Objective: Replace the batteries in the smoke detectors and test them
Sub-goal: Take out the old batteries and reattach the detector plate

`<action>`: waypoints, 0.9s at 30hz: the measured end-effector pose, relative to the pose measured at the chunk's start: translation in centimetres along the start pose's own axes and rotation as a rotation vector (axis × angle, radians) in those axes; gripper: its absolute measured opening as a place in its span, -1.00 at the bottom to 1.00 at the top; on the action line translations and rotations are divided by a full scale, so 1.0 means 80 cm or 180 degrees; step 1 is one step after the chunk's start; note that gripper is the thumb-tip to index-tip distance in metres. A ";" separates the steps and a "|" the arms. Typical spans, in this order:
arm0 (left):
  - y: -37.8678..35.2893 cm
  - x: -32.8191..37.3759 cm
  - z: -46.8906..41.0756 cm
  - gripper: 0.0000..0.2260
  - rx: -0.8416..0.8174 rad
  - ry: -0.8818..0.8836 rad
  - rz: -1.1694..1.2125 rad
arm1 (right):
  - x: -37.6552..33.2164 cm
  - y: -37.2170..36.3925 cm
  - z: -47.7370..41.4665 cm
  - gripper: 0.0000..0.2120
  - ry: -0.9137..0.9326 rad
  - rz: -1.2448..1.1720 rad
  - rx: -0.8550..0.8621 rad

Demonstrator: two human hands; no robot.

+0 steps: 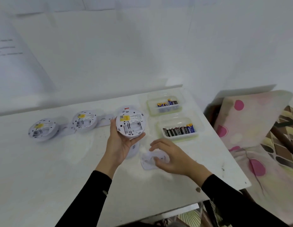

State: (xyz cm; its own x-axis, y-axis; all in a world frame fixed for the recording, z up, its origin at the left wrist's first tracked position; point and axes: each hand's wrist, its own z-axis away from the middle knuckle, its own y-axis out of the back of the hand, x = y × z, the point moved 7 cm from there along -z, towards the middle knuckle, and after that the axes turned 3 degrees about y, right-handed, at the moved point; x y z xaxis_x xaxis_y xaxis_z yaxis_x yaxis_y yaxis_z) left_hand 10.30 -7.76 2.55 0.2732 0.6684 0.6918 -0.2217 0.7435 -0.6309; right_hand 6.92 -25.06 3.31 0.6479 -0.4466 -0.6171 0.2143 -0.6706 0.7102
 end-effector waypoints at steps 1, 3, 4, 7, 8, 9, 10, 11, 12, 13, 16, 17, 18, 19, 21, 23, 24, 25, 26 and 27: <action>-0.004 -0.001 -0.003 -0.46 0.0010 -0.0001 0.0012 | -0.003 0.016 -0.015 -0.83 0.0072 -0.0095 0.0215; -0.013 -0.002 -0.008 -0.48 0.0018 0.0008 0.0089 | 0.003 0.052 -0.051 -0.86 0.0182 0.0027 0.0629; -0.016 -0.001 -0.012 -0.49 0.0037 0.0004 0.0123 | 0.015 0.066 -0.072 -0.84 0.0196 0.0212 0.0745; -0.028 0.003 -0.021 -0.47 0.0078 -0.0006 0.0107 | 0.084 0.092 -0.133 -0.73 -0.0348 0.0542 0.0603; -0.032 0.004 -0.025 -0.45 0.0050 -0.0005 0.0078 | 0.111 0.095 -0.149 -0.69 -0.0664 0.0608 0.0417; -0.036 0.005 -0.028 -0.44 0.0031 -0.0006 0.0034 | 0.138 0.096 -0.162 -0.67 -0.0970 0.0687 0.0164; -0.037 0.006 -0.031 -0.44 0.0010 -0.0014 -0.0005 | 0.161 0.093 -0.172 -0.66 -0.1225 0.0782 -0.0100; -0.039 0.006 -0.034 -0.43 -0.0008 -0.0015 -0.0031 | 0.180 0.091 -0.180 -0.68 -0.1405 0.0877 -0.0301; -0.040 0.006 -0.036 -0.44 -0.0032 -0.0019 -0.0035 | 0.193 0.090 -0.187 -0.70 -0.1524 0.0964 -0.0444; -0.041 0.005 -0.038 -0.44 -0.0051 -0.0012 -0.0023 | 0.202 0.088 -0.193 -0.71 -0.1599 0.1026 -0.0551; -0.040 0.000 -0.044 -0.46 -0.0053 0.0022 0.0029 | 0.221 0.081 -0.205 -0.73 -0.1794 0.1014 -0.0825; -0.039 -0.001 -0.045 -0.46 -0.0026 0.0041 0.0059 | 0.226 0.080 -0.208 -0.76 -0.1861 0.0981 -0.0889; -0.038 -0.002 -0.047 -0.47 -0.0002 0.0054 0.0086 | 0.231 0.079 -0.211 -0.78 -0.1898 0.0949 -0.0945; -0.037 -0.003 -0.048 -0.48 0.0015 0.0059 0.0104 | 0.235 0.078 -0.213 -0.80 -0.1933 0.0903 -0.1001; -0.037 -0.003 -0.049 -0.49 0.0034 0.0049 0.0112 | 0.241 0.075 -0.215 -0.87 -0.2010 0.0776 -0.1020; -0.036 -0.001 -0.051 -0.50 0.0038 0.0034 0.0109 | 0.242 0.074 -0.215 -0.89 -0.2025 0.0682 -0.0949; -0.036 0.000 -0.052 -0.51 0.0038 0.0026 0.0110 | 0.239 0.075 -0.214 -0.88 -0.2007 0.0640 -0.0899; -0.036 0.001 -0.053 -0.50 0.0041 0.0019 0.0117 | 0.232 0.078 -0.212 -0.88 -0.1978 0.0555 -0.0810; -0.035 0.003 -0.054 -0.50 0.0046 0.0011 0.0123 | 0.224 0.083 -0.211 -0.89 -0.1928 0.0380 -0.0625; -0.035 0.004 -0.055 -0.49 0.0050 0.0003 0.0132 | 0.211 0.090 -0.209 -0.92 -0.1850 0.0115 -0.0300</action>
State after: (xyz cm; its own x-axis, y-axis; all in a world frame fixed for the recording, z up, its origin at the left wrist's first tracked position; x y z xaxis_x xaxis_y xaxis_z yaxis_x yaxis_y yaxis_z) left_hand 15.10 -9.70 2.97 0.2642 0.6987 0.6648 -0.2476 0.7154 -0.6534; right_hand 31.62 -27.54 3.68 0.1549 -0.7374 -0.6575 0.2809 -0.6051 0.7449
